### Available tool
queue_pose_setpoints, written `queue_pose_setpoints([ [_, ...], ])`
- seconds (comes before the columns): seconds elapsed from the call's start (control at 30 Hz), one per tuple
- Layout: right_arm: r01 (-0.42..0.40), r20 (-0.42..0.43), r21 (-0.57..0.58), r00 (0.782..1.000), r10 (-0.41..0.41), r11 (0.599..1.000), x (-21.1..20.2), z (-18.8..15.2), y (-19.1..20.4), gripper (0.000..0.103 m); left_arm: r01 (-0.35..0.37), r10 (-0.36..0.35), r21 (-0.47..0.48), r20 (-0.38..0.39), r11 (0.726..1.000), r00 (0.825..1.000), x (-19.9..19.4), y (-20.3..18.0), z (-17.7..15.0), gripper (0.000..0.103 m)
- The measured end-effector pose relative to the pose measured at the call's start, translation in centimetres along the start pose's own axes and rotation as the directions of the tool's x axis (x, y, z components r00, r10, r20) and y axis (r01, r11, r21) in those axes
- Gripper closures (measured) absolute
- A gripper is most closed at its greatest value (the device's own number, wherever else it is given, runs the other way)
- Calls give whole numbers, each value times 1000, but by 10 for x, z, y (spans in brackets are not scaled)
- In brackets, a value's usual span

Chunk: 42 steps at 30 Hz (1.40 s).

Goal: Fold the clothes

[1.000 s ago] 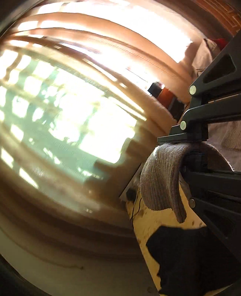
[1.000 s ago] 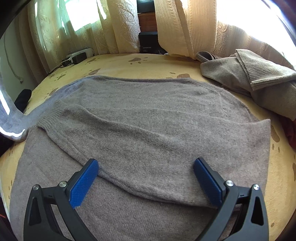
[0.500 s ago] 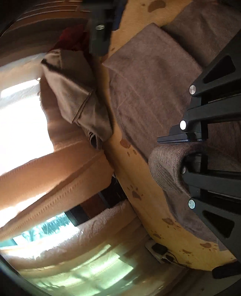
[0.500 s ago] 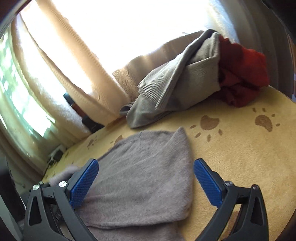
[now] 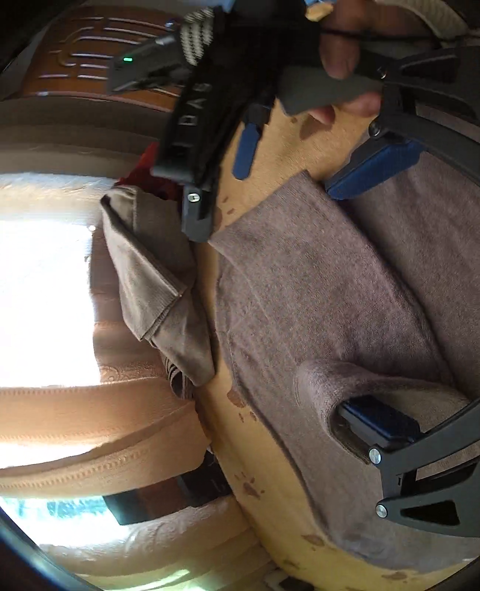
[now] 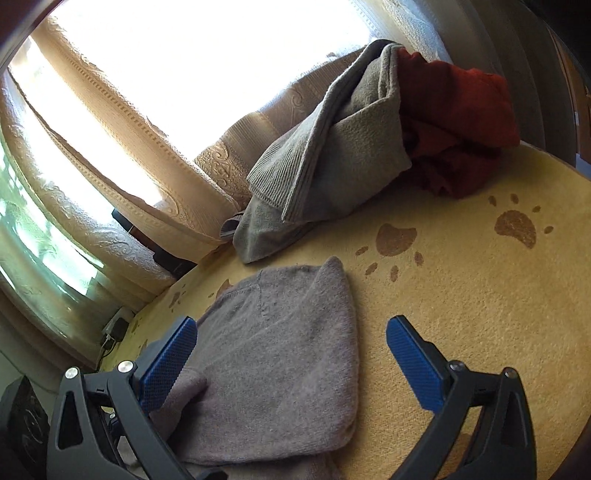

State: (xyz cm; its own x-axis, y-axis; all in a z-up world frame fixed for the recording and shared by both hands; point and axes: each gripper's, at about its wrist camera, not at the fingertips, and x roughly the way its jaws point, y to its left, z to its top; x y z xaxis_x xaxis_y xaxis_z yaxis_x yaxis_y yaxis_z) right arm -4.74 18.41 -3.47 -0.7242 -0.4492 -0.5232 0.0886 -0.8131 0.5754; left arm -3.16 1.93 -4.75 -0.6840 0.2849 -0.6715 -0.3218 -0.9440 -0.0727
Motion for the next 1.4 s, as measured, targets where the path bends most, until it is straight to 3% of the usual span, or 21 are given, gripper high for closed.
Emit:
queue_pose_setpoints([
  [0.17,-28,-9,-50,1000,27,998,0,-3,9,0,155,-128,-204,142,967,982,-58,43,1,1],
  [0.23,-34,-1,-98,999,34,995,-1,-5,18,0,196,-134,-291,217,937,967,-82,68,-5,1],
  [0.37,-22,38,-237,999,32,971,-7,-15,44,0,339,-214,-418,318,843,924,-105,112,-15,1],
  [0.43,-18,39,-273,999,30,962,-5,-20,52,0,353,-227,-421,321,836,920,-104,118,-10,1],
  [0.57,-16,-7,-183,1000,15,983,5,-18,38,0,321,-252,-306,242,896,937,-80,94,17,1],
  [0.67,29,26,-114,999,-26,993,1,-9,20,0,389,-382,-119,82,913,921,-42,31,31,1],
  [0.7,45,41,-98,998,-41,994,-1,-6,15,0,393,-393,-36,7,919,920,-28,6,29,1],
  [0.77,77,65,-62,995,-73,995,-6,2,4,0,326,-319,108,-84,939,944,-7,-33,18,1],
  [0.83,104,81,-22,991,-102,994,-10,9,-7,0,286,-263,194,-134,938,955,6,-53,3,1],
  [1.0,127,88,27,988,-129,992,-14,20,-23,0,220,-185,242,-159,945,970,9,-53,-13,1],
  [1.13,82,61,22,995,-83,996,-12,20,-20,0,227,-221,71,-77,971,972,-12,-16,-12,1],
  [1.23,7,12,-10,1000,-7,1000,-5,16,-11,0,291,-288,-108,42,951,957,-42,23,-19,1],
  [1.33,-24,-41,-94,999,20,995,3,9,8,0,247,-219,-269,131,931,967,-65,72,-34,1],
  [1.4,15,-70,-235,997,-32,972,11,-3,33,0,186,-137,-385,152,904,979,-73,111,-47,1],
])
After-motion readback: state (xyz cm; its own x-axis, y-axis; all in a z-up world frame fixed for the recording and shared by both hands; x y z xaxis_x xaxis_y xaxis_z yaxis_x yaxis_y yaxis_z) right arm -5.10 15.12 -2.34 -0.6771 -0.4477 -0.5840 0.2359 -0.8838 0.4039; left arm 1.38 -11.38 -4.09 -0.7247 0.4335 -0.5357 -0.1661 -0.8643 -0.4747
